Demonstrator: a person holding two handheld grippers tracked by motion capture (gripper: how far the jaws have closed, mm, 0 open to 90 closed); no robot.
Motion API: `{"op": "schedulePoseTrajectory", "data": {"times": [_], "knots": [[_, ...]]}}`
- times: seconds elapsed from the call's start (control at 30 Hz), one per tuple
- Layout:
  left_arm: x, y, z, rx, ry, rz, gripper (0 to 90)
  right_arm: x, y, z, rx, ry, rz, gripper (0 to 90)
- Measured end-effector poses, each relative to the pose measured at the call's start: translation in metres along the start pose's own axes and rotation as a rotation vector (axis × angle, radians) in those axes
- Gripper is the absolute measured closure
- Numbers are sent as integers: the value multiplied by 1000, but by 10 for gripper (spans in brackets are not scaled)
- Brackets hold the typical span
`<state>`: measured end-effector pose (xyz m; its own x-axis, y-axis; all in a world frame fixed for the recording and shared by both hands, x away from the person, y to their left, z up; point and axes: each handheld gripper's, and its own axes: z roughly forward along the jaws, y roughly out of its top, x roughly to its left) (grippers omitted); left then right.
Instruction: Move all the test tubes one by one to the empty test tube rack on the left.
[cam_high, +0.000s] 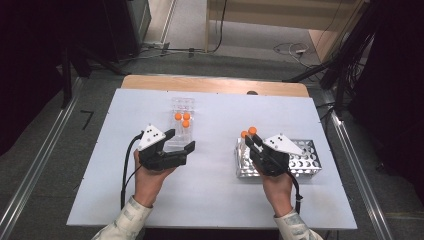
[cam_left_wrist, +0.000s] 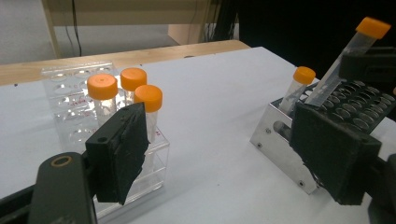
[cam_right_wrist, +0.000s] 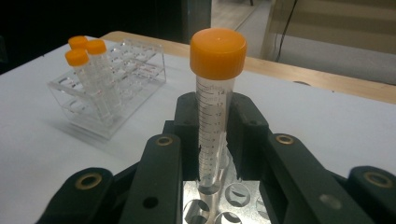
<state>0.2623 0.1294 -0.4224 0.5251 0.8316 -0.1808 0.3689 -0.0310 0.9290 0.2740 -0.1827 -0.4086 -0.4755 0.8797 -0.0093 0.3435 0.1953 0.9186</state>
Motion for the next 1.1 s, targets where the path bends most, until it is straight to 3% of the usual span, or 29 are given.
{"op": "schedulePoseTrajectory", "data": {"times": [0.2,0.3,0.5,0.9,1.1], "knots": [[0,0,-1,-4,-3,3,197,2,7,-13,-35,20,2,726],[-1,0,-1,-4,-3,7,197,5,8,-19,-50,51,-4,726],[-2,1,-3,-10,-6,10,196,13,9,-23,-43,96,-16,726],[-9,2,-6,-20,-29,14,196,35,-2,-11,16,176,-58,727],[-17,3,-7,-24,-60,26,197,48,-11,-2,48,231,-84,726]]}}
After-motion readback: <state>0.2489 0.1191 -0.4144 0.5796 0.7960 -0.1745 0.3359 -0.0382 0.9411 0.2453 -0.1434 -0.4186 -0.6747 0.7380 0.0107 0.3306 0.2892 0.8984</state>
